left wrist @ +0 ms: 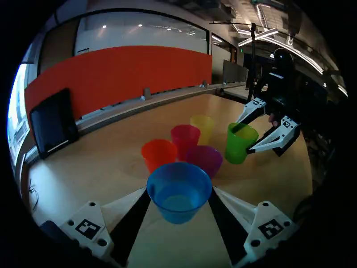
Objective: Pour water
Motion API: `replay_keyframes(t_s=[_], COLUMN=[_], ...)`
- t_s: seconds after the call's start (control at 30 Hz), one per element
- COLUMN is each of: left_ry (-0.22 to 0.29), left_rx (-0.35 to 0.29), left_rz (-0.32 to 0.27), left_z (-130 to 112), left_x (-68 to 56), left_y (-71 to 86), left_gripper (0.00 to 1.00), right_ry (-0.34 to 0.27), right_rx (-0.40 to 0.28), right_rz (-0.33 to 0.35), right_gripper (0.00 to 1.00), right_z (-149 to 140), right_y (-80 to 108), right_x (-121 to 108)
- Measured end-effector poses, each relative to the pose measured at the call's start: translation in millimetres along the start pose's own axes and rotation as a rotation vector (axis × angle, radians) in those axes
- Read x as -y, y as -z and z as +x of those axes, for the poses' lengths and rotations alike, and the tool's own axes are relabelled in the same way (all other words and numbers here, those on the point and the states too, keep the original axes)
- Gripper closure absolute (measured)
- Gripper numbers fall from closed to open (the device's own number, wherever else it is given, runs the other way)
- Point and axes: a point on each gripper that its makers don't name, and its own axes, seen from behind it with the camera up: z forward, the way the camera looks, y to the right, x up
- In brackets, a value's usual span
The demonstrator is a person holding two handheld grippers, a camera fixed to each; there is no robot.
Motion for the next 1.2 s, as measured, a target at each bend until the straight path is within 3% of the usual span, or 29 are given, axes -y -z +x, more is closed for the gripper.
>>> replay_keyframes(t_s=[0.4,0.73,1.2], left_ry=[-0.03,-0.034,-0.045], left_rx=[-0.125,-0.232,-0.356], left_rz=[0.051,0.057,0.06], left_z=[49.8,86.8,127.5], left_x=[-2.9,-16.6,-33.8], left_y=[35.4,63.0,94.3], left_gripper=[0.13,0.13,0.13], right_ry=[0.026,0.025,0.027], right_rx=[-0.136,-0.26,-0.374], right_rz=[-0.041,-0.073,-0.093], right_gripper=[0.09,0.08,0.07], right_z=[50.9,94.8,131.1], right_y=[35.0,62.0,77.9], right_x=[4.5,8.8,16.4])
